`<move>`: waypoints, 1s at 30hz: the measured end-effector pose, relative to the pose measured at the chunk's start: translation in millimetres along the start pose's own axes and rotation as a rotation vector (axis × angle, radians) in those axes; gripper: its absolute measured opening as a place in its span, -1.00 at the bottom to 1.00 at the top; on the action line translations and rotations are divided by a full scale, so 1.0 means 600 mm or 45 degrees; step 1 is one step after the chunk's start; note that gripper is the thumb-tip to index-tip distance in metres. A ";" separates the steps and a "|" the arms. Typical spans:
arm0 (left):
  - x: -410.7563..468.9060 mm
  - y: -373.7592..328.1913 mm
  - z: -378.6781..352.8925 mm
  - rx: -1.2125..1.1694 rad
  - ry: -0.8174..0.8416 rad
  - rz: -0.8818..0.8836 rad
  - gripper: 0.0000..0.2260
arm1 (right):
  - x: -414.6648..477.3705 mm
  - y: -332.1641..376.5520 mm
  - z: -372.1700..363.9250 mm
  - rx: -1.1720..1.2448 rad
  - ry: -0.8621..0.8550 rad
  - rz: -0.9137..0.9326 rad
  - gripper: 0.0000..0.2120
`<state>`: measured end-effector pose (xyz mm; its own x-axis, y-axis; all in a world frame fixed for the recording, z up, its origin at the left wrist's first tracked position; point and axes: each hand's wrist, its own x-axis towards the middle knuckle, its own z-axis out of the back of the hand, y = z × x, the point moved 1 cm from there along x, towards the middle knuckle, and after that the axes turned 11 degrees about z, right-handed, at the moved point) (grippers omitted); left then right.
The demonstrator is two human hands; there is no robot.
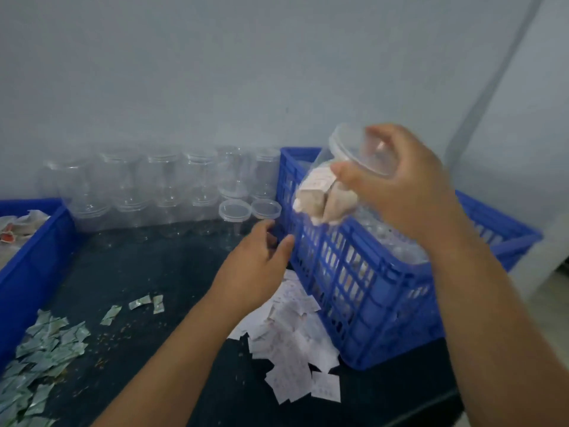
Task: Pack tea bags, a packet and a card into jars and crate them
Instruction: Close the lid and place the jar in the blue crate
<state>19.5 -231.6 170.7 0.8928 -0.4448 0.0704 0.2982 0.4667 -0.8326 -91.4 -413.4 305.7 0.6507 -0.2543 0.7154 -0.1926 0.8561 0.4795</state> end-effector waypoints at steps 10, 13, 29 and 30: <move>0.044 -0.084 -0.111 0.382 0.053 -0.686 -0.32 | 0.174 -0.158 -0.008 -0.660 0.713 -0.317 -0.03; 0.043 -0.074 -0.117 0.342 0.026 -0.691 -0.31 | 0.155 -0.204 -0.069 -0.703 1.001 -0.369 -0.10; 0.041 -0.075 -0.116 0.233 0.115 -0.643 -0.26 | 0.136 -0.238 -0.056 0.042 1.131 -0.519 0.09; 0.041 -0.075 -0.115 0.243 0.127 -0.634 -0.26 | 0.141 -0.225 -0.046 -0.037 1.076 -0.463 0.05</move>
<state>4.4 -316.5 172.0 0.5944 -0.7135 0.3708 0.7412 0.3073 -0.5968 10.1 -538.1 287.3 0.9901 -0.1067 -0.0915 0.1401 0.8015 0.5813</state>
